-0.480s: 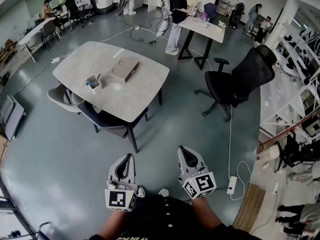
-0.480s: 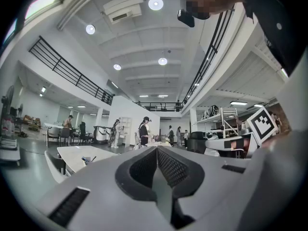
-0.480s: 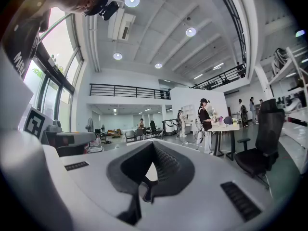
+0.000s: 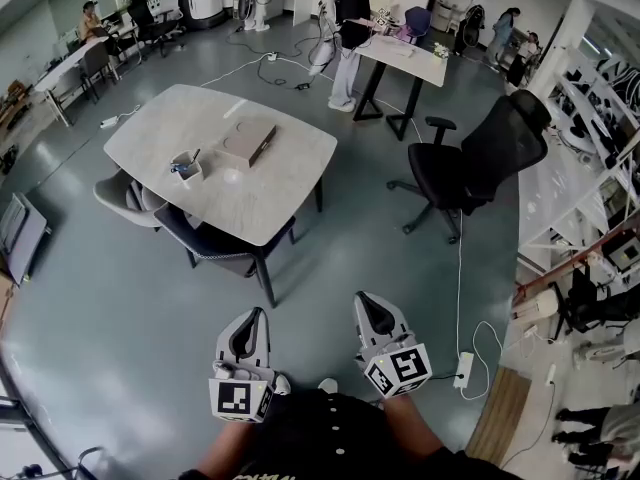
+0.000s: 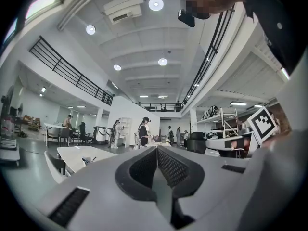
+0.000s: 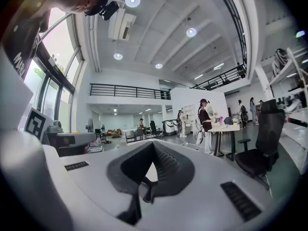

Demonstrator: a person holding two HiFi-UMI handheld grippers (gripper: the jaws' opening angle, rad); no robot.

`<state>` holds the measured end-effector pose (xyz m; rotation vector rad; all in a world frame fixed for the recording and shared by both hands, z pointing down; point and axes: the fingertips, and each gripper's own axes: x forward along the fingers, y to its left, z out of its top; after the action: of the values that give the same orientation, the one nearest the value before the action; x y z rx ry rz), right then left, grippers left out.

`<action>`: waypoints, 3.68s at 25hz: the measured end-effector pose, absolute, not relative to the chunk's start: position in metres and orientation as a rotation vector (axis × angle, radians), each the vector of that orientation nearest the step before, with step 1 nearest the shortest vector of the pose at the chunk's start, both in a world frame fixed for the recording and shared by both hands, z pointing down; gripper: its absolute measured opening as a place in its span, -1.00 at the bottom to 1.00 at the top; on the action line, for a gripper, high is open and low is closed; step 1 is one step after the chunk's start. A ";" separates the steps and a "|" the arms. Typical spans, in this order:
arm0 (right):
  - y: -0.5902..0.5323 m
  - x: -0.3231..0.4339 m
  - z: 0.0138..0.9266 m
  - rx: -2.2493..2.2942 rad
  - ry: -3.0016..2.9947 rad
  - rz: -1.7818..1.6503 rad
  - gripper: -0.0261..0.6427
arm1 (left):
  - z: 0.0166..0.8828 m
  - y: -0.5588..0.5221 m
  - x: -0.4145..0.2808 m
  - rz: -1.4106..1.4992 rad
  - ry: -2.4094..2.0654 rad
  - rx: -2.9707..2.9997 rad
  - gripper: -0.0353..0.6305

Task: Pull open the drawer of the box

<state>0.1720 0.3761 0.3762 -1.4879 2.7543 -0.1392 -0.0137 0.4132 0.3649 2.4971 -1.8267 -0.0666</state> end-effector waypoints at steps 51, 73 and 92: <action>0.203 0.156 0.398 -1.531 2.741 -0.206 -0.93 | 0.378 0.240 -0.025 -0.018 -1.753 2.538 -0.84; 0.106 0.199 0.416 -1.427 2.790 -0.274 -0.93 | 0.391 0.160 0.019 0.034 -1.855 2.448 -0.84; -0.006 0.182 0.404 -1.448 2.781 -0.229 -0.93 | 0.382 0.041 0.000 -0.027 -1.833 2.489 -0.84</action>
<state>0.1818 -0.0058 0.4039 -1.4479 2.7807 -0.2286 0.0005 0.0413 0.3819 2.4891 -1.8334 -0.0267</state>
